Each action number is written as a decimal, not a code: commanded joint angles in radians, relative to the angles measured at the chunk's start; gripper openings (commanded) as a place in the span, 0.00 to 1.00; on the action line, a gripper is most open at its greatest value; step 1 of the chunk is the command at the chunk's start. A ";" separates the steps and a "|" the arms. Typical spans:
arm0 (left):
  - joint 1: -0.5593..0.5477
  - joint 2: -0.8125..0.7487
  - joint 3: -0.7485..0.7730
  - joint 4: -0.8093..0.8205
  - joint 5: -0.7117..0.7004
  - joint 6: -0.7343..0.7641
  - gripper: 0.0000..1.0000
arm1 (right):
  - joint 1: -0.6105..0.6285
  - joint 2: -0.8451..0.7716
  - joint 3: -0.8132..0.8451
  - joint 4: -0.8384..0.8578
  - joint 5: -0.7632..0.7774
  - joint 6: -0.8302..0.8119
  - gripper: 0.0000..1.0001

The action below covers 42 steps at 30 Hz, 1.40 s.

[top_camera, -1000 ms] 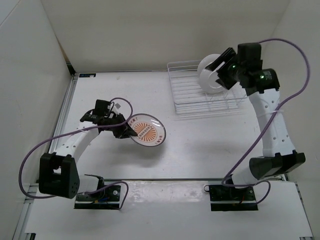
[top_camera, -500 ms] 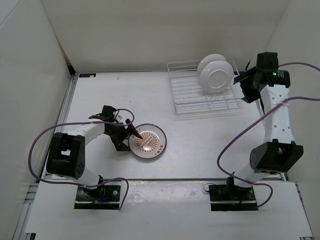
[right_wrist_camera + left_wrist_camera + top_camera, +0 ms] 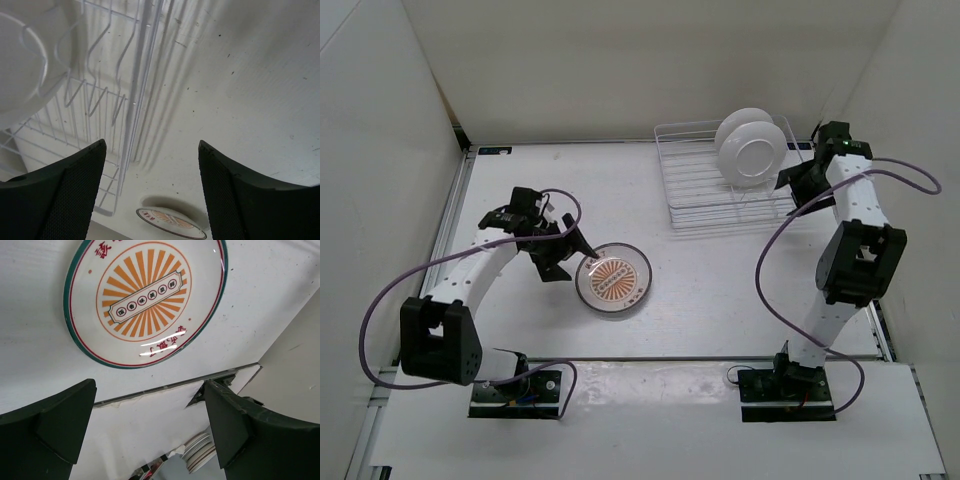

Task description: Unload the plates from the dish rack

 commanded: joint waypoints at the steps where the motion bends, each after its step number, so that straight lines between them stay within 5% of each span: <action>1: 0.013 -0.048 0.031 -0.109 -0.034 0.052 1.00 | 0.002 0.006 -0.009 0.009 -0.014 0.073 0.76; 6: 0.016 -0.045 0.052 -0.115 -0.019 0.054 1.00 | 0.004 0.013 -0.105 0.062 -0.014 0.096 0.73; 13: 0.014 -0.022 0.066 -0.090 0.001 0.045 1.00 | -0.004 -0.003 -0.191 0.093 -0.046 0.082 0.52; 17: 0.017 -0.012 0.081 -0.084 0.009 0.045 1.00 | -0.006 -0.052 -0.234 0.156 -0.057 0.072 0.53; 22: 0.016 -0.025 0.068 -0.078 0.010 0.055 1.00 | -0.004 -0.094 -0.185 0.291 -0.069 0.039 0.73; 31: 0.017 -0.009 0.138 -0.049 0.055 0.077 1.00 | -0.003 0.147 0.042 0.112 -0.134 0.049 0.72; 42: 0.020 0.068 0.322 -0.087 0.093 0.129 1.00 | 0.001 0.158 -0.058 0.075 -0.118 0.041 0.63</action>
